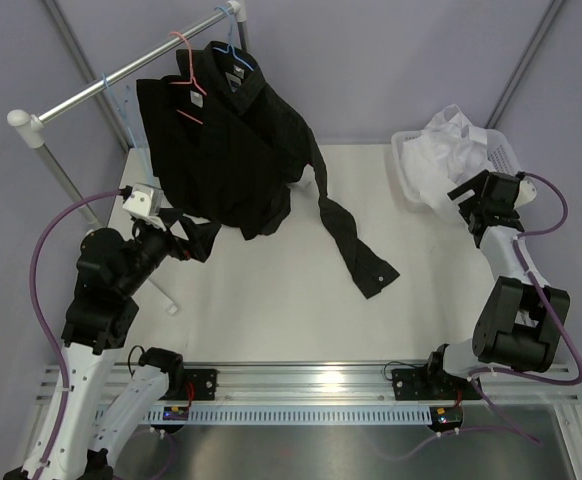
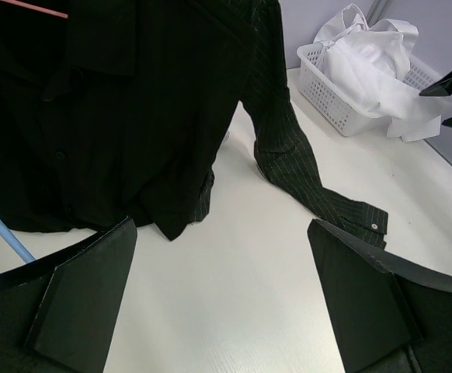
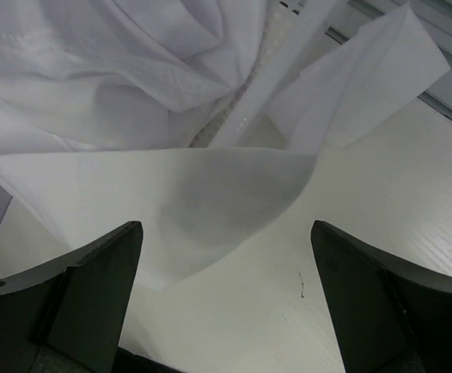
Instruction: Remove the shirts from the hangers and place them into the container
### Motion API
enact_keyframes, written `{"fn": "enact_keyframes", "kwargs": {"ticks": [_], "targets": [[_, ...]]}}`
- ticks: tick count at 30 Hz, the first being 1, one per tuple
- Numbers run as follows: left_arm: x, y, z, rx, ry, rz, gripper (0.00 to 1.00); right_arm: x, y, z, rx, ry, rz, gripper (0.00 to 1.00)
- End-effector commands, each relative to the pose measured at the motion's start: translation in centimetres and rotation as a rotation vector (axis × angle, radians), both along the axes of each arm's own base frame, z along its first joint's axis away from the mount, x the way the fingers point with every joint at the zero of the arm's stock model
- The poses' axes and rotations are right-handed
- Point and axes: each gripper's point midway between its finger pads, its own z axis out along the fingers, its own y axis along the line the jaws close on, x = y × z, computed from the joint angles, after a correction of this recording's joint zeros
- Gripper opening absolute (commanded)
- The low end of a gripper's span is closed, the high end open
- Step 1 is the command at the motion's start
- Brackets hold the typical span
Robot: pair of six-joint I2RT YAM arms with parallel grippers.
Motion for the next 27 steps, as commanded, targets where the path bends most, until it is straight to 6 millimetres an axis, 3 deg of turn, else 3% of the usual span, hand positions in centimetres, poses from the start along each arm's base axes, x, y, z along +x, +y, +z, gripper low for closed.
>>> {"fn": "enact_keyframes", "kwargs": {"ticks": [1,4,7,12,18,23,27], "targets": [[0.4,0.1,0.6,0.005,-0.035,0.012,0.99,2.5,-1.3,5.7,-0.055,-0.170,-0.032,0.99],[0.5,0.1,0.5,0.006,-0.031,0.009,0.99,3.0,-1.5,6.0,-0.049,-0.191,-0.037,0.99],[0.6,0.0,0.4,0.006,-0.026,0.007,0.99,3.6,-1.7,5.2,-0.032,-0.170,-0.045,0.99],[0.6,-0.1,0.3,0.005,-0.022,0.003,0.99,4.5,-2.0,2.8,-0.008,-0.126,-0.056,0.96],[0.6,-0.1,0.3,0.007,-0.021,0.003,0.99,4.9,-2.4,0.4,0.010,-0.078,-0.064,0.85],[0.7,-0.1,0.2,0.007,-0.020,0.000,0.99,4.9,-2.5,0.3,0.007,-0.071,-0.059,0.70],[0.7,-0.1,0.2,0.007,-0.018,0.000,0.99,4.2,-2.7,0.9,-0.022,-0.065,-0.066,0.70]]}}
